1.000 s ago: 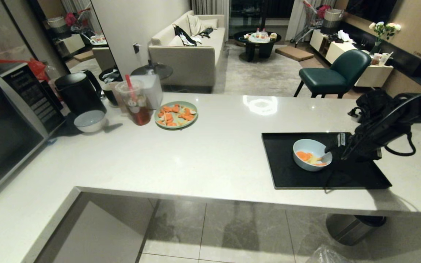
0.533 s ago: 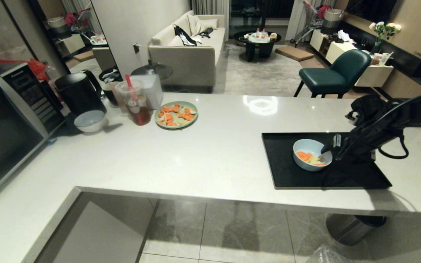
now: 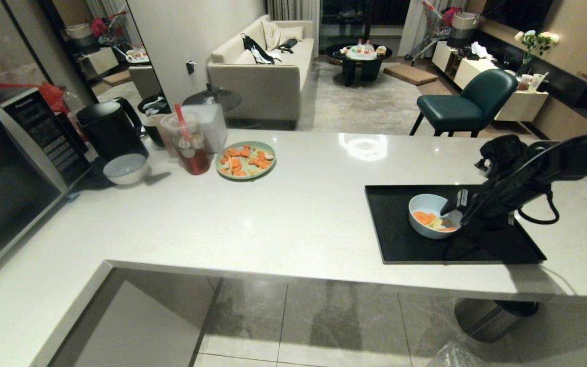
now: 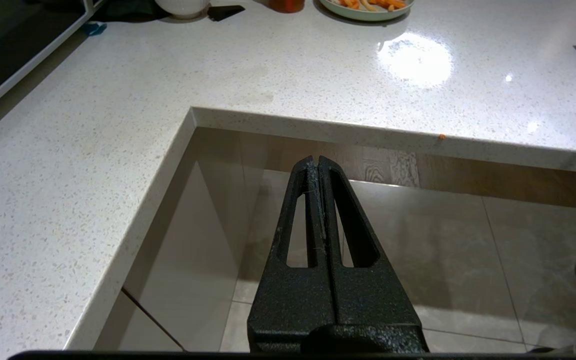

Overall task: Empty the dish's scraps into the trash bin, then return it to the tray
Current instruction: Pick up the bowl with leftover food

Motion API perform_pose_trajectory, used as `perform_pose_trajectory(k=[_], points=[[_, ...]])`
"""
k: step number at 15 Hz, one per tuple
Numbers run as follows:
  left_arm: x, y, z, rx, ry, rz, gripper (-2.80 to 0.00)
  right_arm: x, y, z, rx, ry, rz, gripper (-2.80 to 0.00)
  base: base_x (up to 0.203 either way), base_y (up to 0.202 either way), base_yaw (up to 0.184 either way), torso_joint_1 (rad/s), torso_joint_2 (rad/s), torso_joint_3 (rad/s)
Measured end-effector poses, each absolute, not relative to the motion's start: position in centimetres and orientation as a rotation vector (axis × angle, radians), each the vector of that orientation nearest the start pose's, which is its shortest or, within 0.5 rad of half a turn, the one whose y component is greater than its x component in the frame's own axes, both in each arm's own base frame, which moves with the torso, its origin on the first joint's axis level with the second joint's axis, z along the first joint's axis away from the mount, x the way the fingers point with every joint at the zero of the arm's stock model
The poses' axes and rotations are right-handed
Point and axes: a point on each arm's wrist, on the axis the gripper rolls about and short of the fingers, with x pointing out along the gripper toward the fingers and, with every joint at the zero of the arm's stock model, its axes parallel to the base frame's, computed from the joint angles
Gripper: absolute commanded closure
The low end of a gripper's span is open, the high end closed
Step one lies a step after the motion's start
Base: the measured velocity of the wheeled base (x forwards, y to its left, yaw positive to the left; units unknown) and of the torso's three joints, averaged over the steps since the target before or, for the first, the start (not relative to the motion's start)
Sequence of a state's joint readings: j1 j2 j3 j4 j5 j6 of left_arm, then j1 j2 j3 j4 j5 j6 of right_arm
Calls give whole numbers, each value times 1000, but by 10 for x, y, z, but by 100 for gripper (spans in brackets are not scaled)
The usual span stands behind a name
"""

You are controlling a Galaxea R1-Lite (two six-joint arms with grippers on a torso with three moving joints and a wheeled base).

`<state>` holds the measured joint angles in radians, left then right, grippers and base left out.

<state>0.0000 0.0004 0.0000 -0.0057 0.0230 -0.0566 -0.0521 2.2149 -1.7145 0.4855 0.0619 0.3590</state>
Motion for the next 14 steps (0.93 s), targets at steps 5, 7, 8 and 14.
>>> perform_pose_trajectory(k=[5, 7, 8, 14], points=[[-23, 1, 76, -57, -6, 22, 0, 430, -10, 136, 395, 954, -150, 0, 0, 0, 0, 0, 0, 0], [-23, 1, 76, -57, -6, 22, 0, 433, -9, 134, 414, 933, -154, 0, 0, 0, 0, 0, 0, 0], [-23, 1, 76, -56, -6, 22, 0, 433, -9, 133, 416, 934, -156, 0, 0, 0, 0, 0, 0, 0], [-23, 1, 76, -56, -6, 22, 0, 433, -11, 131, 418, 947, -164, 0, 0, 0, 0, 0, 0, 0]])
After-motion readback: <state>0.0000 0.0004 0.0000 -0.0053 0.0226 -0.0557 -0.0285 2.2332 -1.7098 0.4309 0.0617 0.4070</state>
